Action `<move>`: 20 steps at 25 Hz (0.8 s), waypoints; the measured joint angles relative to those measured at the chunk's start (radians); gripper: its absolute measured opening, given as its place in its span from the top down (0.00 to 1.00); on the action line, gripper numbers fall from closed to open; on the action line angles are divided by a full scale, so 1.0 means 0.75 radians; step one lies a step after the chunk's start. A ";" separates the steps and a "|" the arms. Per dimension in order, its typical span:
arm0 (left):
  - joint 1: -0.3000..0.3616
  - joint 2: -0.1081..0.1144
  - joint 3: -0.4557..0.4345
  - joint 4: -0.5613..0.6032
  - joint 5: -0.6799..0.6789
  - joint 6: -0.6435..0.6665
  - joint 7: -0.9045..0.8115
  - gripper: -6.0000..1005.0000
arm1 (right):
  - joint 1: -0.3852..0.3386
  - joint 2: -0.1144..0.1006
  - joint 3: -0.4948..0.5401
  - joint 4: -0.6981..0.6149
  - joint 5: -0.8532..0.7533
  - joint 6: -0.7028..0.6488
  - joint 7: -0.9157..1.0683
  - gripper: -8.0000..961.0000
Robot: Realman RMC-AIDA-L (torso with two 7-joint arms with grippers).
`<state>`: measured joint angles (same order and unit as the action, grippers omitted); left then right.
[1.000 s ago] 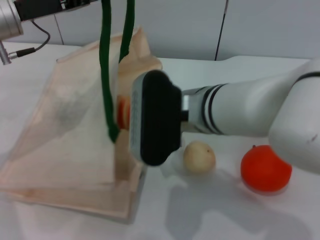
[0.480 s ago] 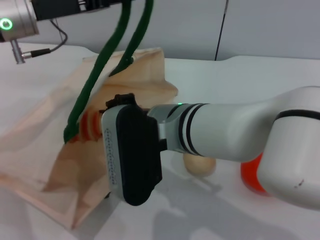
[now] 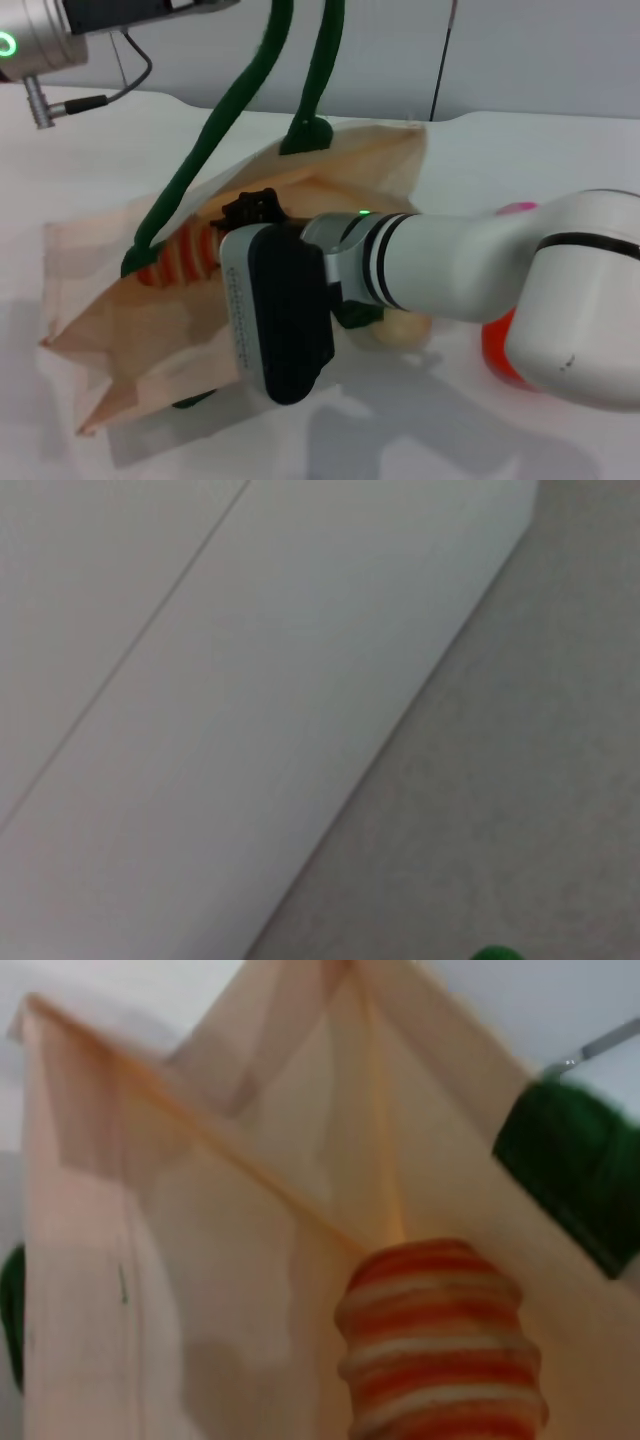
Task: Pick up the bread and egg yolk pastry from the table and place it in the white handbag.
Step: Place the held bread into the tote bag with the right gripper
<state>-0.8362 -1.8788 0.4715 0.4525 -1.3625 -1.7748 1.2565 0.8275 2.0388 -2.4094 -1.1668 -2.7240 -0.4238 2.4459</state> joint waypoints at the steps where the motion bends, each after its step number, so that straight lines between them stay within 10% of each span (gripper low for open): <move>1: 0.004 0.000 -0.001 0.000 -0.016 -0.021 -0.003 0.88 | 0.005 0.000 -0.001 0.020 0.000 0.017 0.002 0.64; 20: 0.145 0.043 -0.013 0.001 -0.275 -0.194 -0.063 0.88 | 0.037 0.007 -0.007 0.234 0.124 0.344 0.011 0.62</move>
<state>-0.7275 -1.8464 0.4620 0.4531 -1.5685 -1.9203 1.2093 0.8551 2.0438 -2.4145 -0.9912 -2.6312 -0.1655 2.4538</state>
